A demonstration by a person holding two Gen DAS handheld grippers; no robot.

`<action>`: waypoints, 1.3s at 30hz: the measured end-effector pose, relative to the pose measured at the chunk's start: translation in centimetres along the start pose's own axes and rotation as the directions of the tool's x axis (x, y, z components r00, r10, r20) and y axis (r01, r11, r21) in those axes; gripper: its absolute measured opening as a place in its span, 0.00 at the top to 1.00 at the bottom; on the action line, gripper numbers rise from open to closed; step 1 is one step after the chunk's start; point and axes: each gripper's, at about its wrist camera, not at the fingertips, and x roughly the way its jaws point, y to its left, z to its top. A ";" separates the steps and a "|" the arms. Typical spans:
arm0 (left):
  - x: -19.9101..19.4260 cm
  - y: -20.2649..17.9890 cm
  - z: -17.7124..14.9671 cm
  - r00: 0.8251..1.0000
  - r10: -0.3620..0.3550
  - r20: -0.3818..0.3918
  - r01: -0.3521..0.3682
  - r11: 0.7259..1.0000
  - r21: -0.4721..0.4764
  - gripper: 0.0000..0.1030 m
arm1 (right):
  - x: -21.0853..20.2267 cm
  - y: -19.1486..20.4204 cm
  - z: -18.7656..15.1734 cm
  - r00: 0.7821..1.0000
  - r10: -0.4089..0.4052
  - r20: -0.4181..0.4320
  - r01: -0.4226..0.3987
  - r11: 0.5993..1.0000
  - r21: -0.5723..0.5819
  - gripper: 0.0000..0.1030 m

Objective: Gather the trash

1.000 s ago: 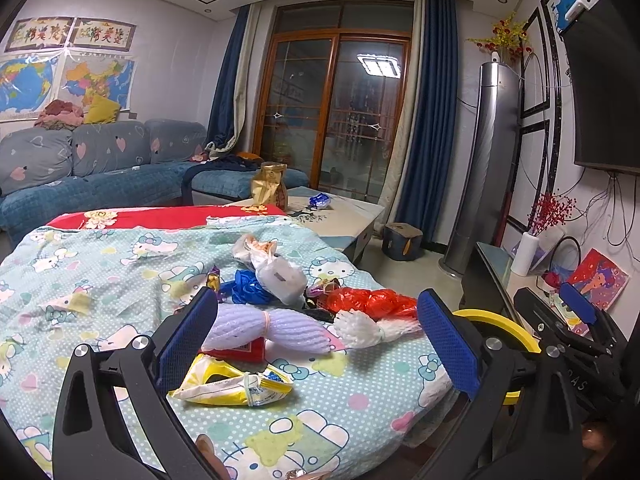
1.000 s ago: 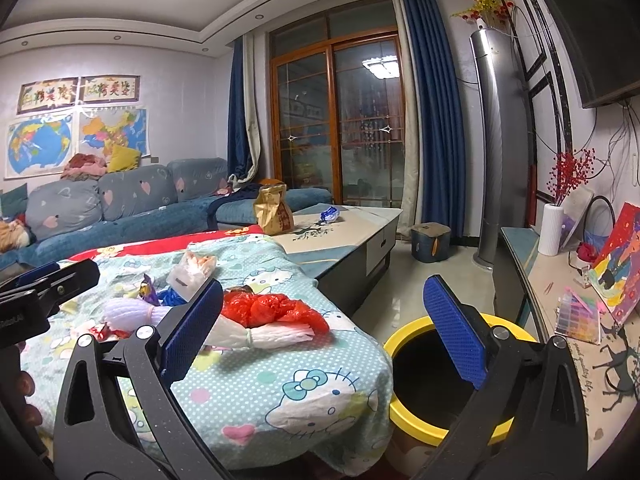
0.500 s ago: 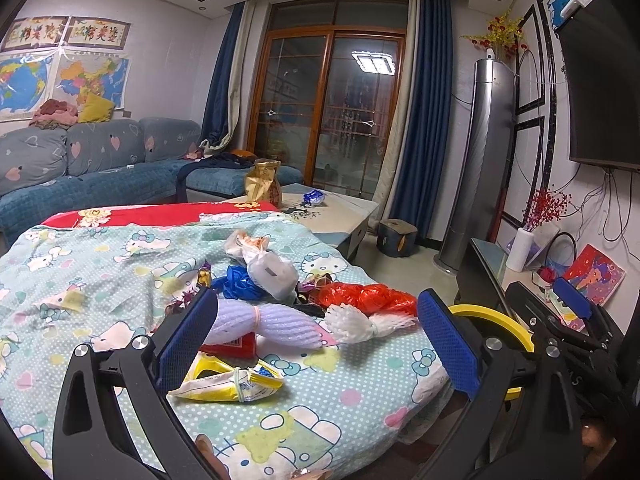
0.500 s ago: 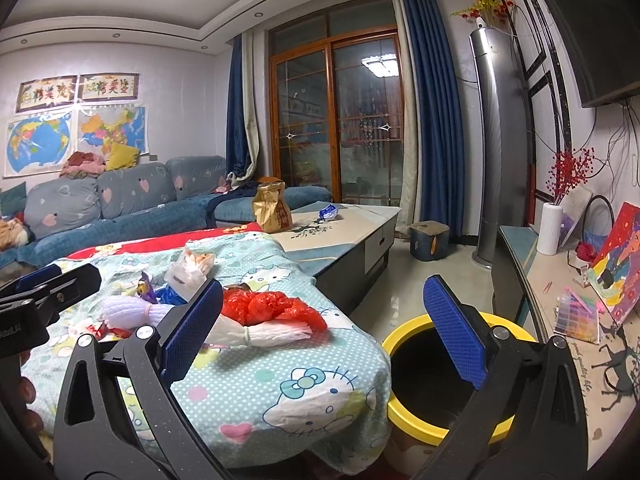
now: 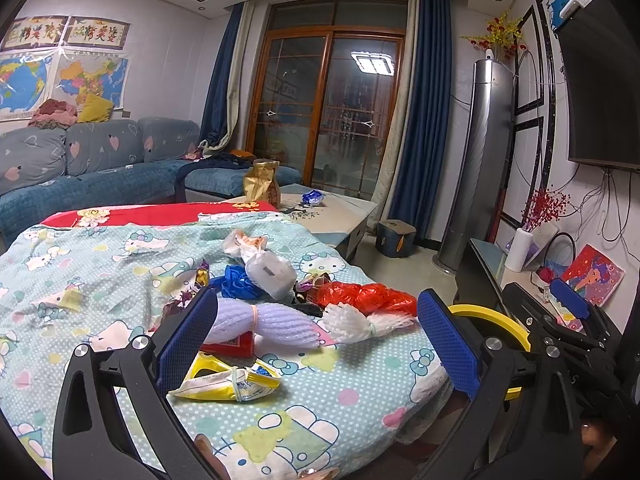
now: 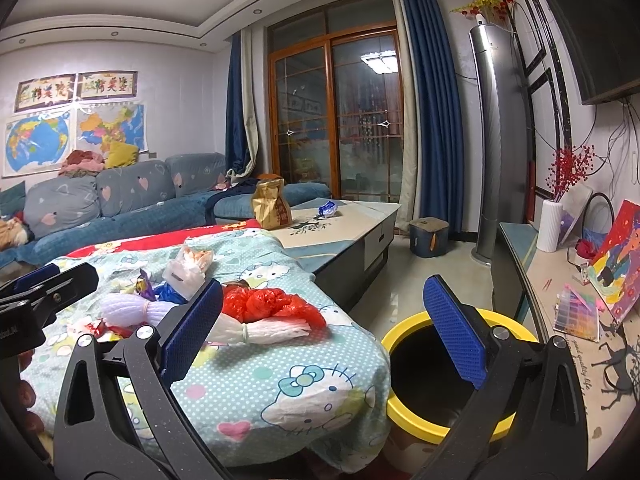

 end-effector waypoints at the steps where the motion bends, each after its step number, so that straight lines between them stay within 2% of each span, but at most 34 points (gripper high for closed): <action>1: 0.1 0.0 0.0 1.000 0.000 -0.002 0.000 1.000 -0.001 0.06 | 0.1 0.0 -0.1 1.000 0.001 -0.002 -0.001 1.000 0.000 0.10; 12: 1.8 1.4 -0.3 0.999 0.034 -0.040 -0.035 0.999 -0.024 0.06 | 2.1 0.4 0.3 0.995 0.064 -0.078 -0.065 0.998 -0.010 0.10; 27: 3.7 7.3 0.8 0.991 0.123 -0.057 -0.128 0.988 -0.087 0.06 | 6.7 3.4 1.3 0.967 0.178 -0.183 -0.192 0.980 -0.062 0.10; 32: 5.0 9.4 1.0 0.992 0.092 -0.082 -0.100 0.989 -0.106 0.06 | 9.2 3.4 1.9 0.953 0.198 -0.228 -0.217 0.974 -0.060 0.10; 36: 7.3 10.2 0.8 0.984 0.073 -0.160 -0.090 0.991 -0.097 0.06 | 11.4 2.6 2.0 0.943 0.192 -0.270 -0.212 0.976 -0.046 0.10; 39: 9.1 10.5 0.2 0.976 0.049 -0.210 -0.072 0.992 -0.106 0.06 | 13.4 1.9 1.6 0.918 0.198 -0.343 -0.230 0.972 -0.054 0.10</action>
